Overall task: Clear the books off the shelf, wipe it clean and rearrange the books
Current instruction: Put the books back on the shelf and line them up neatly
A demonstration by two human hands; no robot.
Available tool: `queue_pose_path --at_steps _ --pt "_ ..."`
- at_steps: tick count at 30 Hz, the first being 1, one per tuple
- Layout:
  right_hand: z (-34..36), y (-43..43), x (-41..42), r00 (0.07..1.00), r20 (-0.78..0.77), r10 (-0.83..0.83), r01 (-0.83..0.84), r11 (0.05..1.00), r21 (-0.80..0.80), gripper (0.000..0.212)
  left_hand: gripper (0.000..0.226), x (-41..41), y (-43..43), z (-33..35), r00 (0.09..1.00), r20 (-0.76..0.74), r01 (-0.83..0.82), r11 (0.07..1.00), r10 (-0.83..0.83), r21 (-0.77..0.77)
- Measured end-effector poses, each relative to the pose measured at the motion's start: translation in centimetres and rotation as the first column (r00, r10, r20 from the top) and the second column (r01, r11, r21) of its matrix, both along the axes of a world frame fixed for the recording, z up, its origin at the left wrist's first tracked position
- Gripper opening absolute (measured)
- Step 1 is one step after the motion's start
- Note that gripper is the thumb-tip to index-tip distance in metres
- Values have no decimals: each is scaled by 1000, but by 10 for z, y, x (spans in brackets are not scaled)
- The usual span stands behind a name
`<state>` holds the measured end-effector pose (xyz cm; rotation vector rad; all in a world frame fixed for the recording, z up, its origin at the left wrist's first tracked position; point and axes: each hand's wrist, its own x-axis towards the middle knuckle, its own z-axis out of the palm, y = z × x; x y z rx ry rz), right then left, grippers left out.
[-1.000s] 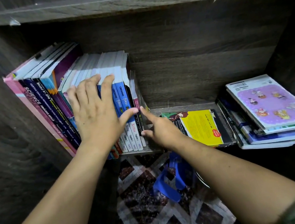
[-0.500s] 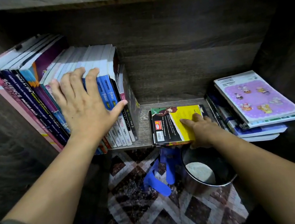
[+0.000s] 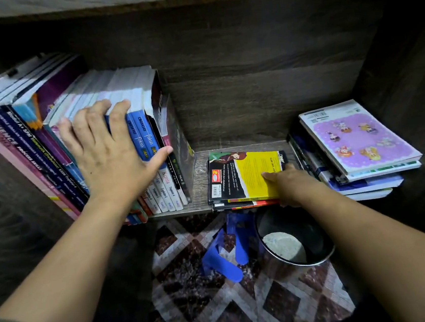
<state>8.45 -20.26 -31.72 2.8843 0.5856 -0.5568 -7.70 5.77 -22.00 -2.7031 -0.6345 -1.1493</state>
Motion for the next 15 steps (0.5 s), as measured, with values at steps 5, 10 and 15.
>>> queue_pose_path --at_steps 5,10,15 --pt "21 8 -8 974 226 -13 -2 998 68 48 93 0 1 0 1000 7 4 1000 -4 13" --pt "38 24 -25 884 466 -37 -173 899 401 36 75 -1 4 -3 998 56 32 999 -34 33" --pt "51 56 -43 868 489 80 -399 698 594 40 66 0 8 -5 996 76 47 999 -49 27"
